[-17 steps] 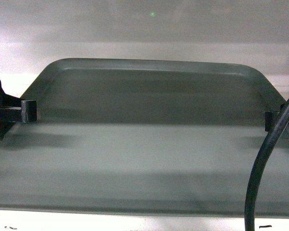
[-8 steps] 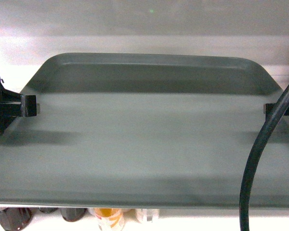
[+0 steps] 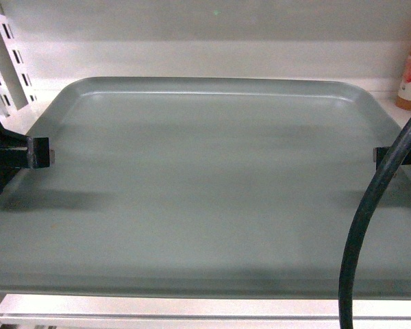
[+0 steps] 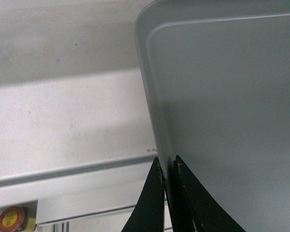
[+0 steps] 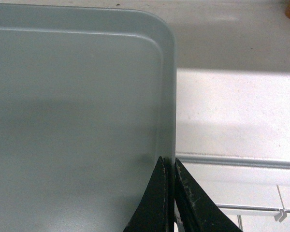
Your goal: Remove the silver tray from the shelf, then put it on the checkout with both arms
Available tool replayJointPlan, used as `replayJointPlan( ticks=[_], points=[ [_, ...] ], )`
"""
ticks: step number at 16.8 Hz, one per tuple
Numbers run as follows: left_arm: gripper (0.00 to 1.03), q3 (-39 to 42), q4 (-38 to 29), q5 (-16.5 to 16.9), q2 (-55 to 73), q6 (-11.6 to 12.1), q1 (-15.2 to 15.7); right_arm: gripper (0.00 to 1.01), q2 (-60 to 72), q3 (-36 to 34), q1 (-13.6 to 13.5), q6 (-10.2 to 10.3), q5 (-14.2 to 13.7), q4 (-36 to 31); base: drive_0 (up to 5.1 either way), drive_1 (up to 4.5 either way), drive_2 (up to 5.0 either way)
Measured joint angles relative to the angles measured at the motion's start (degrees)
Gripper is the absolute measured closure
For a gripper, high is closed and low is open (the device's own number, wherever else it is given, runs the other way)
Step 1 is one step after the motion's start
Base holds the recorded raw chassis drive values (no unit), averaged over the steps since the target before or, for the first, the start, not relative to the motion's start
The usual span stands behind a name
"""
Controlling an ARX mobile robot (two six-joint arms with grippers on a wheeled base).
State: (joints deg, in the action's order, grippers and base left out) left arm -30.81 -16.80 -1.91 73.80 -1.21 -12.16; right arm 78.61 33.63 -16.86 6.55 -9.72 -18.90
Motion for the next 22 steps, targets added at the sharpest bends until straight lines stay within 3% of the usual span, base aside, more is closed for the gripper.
replayJointPlan(
  ticks=[22],
  points=[
    [0.99, 0.0, -0.3, 0.0, 0.0, 0.1, -0.1, 0.98, 0.0, 0.1, 0.0, -0.2, -0.1, -0.4, 0.1, -4.12, 4.3]
  ],
)
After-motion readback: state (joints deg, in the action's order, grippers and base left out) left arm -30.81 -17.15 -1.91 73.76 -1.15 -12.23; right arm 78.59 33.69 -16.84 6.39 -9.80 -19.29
